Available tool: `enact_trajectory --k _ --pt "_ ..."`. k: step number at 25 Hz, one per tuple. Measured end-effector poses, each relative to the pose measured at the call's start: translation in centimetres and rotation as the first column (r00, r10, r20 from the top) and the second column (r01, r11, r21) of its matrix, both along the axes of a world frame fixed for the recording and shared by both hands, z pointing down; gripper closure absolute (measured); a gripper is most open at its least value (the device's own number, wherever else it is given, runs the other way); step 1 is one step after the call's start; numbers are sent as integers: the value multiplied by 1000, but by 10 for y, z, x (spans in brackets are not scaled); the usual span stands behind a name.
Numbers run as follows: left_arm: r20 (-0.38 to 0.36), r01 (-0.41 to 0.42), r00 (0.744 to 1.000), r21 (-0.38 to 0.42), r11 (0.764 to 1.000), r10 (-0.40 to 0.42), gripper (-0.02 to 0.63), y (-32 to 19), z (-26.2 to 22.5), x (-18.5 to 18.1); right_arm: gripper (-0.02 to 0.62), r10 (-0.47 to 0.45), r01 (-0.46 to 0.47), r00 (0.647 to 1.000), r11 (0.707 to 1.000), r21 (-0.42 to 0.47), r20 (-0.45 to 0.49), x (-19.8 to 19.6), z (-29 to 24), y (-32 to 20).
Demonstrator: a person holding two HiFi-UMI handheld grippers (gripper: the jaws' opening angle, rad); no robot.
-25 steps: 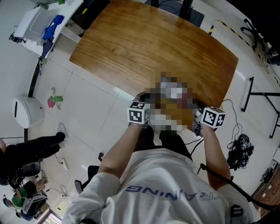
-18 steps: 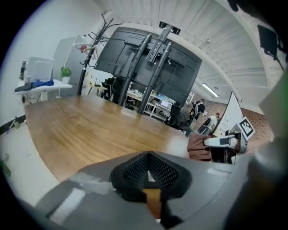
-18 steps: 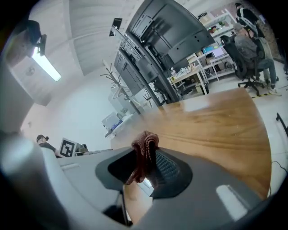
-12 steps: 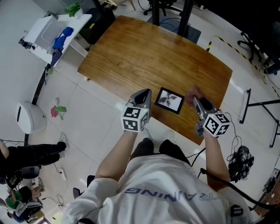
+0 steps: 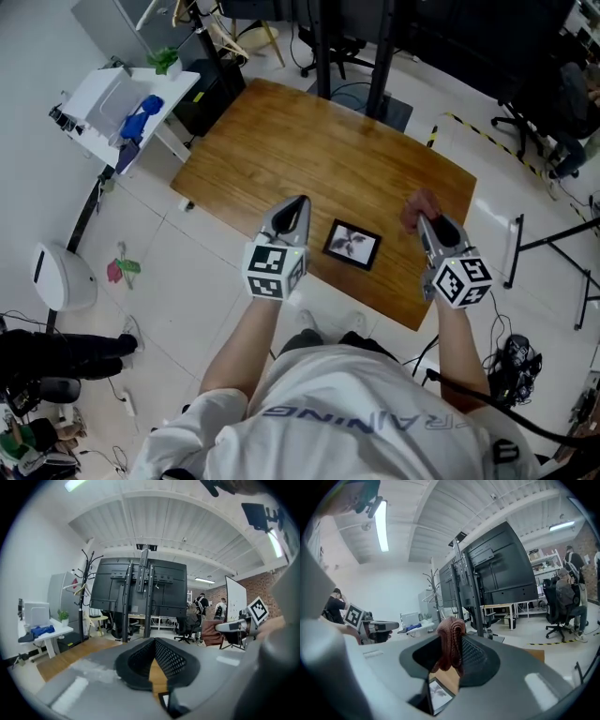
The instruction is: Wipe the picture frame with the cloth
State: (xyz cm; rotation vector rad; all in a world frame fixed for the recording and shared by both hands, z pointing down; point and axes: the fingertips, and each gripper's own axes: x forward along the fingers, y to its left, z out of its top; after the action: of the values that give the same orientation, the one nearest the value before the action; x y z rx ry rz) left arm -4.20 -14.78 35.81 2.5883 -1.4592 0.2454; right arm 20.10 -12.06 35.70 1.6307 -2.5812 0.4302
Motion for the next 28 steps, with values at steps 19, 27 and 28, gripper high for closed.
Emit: enact_trajectory --k 19,27,28 --pt "-37 51 998 102 993 -48 603 -6 -36 0 486 28 -26 999 999 44 -38 3 -25 -2" --pt "-18 43 999 105 994 -41 603 -3 -35 2 486 22 -20 999 999 40 -45 2 -23 2" --pt "-18 42 999 105 994 -41 603 -2 -35 1 486 22 -20 999 999 40 -45 2 -23 3"
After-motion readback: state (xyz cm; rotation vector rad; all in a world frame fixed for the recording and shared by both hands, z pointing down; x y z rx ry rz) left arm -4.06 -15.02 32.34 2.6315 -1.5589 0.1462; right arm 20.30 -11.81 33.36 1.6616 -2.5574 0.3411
